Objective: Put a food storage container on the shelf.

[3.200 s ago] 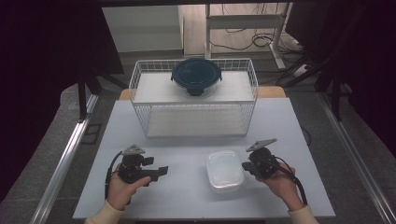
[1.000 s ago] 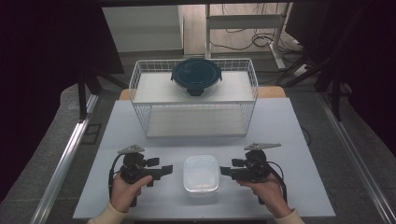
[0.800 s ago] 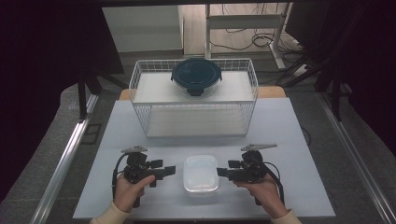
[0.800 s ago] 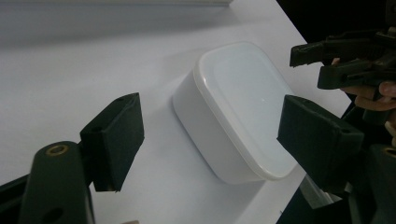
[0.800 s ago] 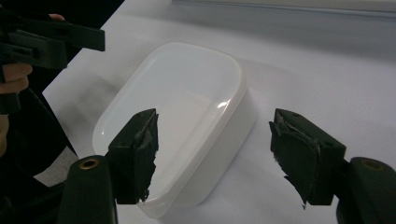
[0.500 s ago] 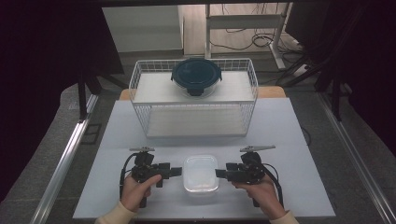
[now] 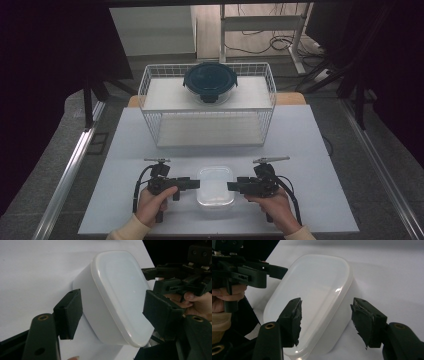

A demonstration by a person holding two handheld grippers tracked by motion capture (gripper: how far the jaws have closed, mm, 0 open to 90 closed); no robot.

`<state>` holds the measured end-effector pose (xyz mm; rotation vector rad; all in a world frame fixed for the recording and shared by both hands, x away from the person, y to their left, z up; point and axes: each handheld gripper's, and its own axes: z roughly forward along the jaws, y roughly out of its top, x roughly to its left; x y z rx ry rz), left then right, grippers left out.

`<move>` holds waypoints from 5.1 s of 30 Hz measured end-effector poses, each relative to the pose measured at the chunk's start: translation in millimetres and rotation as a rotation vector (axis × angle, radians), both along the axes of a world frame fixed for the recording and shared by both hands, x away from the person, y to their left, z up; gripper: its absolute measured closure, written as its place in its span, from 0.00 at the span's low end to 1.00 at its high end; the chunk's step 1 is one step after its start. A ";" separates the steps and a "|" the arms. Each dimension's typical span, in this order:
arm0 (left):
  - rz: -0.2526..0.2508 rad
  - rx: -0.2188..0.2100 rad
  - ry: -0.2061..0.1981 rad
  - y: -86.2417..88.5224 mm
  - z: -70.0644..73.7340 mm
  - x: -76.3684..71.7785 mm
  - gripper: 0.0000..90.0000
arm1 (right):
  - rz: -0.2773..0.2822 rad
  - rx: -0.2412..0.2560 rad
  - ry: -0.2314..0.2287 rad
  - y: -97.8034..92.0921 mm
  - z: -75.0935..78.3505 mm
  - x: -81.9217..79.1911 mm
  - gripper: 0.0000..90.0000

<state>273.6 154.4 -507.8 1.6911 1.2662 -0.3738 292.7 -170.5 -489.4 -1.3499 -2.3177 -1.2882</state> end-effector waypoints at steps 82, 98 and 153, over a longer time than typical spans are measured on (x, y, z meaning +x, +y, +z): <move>-0.023 -0.048 -0.185 10.5 46.2 -24.0 0.87 | 0.087 0.198 -0.110 -11.6 40.3 -16.8 0.90; -0.022 -0.047 -0.259 10.1 85.0 -4.8 0.87 | 0.091 0.211 -0.181 -12.3 77.1 -0.8 0.90; 0.011 -0.014 -0.444 23.3 222.2 50.3 0.87 | 0.099 0.188 -0.373 6.3 216.9 50.5 0.90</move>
